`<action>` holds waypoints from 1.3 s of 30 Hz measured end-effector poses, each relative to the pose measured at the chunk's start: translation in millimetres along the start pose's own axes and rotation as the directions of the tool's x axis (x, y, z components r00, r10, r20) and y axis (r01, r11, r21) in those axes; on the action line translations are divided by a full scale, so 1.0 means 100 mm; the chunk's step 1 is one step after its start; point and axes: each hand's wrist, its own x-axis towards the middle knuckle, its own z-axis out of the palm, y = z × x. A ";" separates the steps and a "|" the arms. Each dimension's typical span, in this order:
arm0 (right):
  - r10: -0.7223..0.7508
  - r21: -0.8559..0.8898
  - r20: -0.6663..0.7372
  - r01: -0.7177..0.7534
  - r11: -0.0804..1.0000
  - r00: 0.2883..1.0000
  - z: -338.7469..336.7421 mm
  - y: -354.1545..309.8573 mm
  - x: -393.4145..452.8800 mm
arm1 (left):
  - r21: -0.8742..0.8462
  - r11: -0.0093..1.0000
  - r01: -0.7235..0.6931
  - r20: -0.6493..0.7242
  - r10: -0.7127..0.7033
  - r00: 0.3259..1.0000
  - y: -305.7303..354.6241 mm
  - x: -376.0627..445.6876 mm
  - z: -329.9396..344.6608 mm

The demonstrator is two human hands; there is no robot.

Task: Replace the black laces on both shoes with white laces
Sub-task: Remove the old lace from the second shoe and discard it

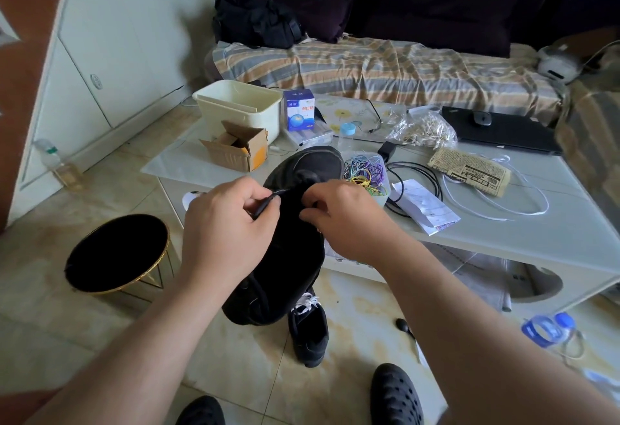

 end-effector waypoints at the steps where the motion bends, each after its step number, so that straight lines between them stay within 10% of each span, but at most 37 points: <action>1: 0.034 -0.003 0.033 -0.034 0.999 0.999 0.00 0.01 0.00 | 0.006 1.000 -0.010 0.001 0.010 1.000 0.00 0.00 0.01; 8: 0.327 0.466 -0.054 -0.266 0.844 0.943 -0.07 0.03 0.00 | -0.038 0.997 0.074 -0.002 -0.074 0.997 -0.05 0.05 -0.02; 13: 0.704 0.651 -0.154 -0.465 0.600 0.693 -0.23 0.33 0.06 | -0.136 0.941 0.310 -0.076 -0.322 0.944 -0.23 0.22 -0.15; 17: 0.568 0.452 -0.116 -0.466 0.761 0.815 -0.12 0.26 0.01 | -0.044 0.981 0.189 -0.035 -0.190 0.981 -0.17 0.15 -0.13; 24: -0.043 0.115 -0.256 0.074 0.991 0.966 0.05 -0.01 0.00 | -0.034 0.995 0.092 0.014 -0.091 0.996 -0.07 0.06 -0.03; 39: 0.024 0.147 -0.027 -0.020 0.989 0.999 0.14 0.11 -0.03 | -0.035 0.999 0.019 0.043 -0.018 0.999 -0.02 0.01 0.01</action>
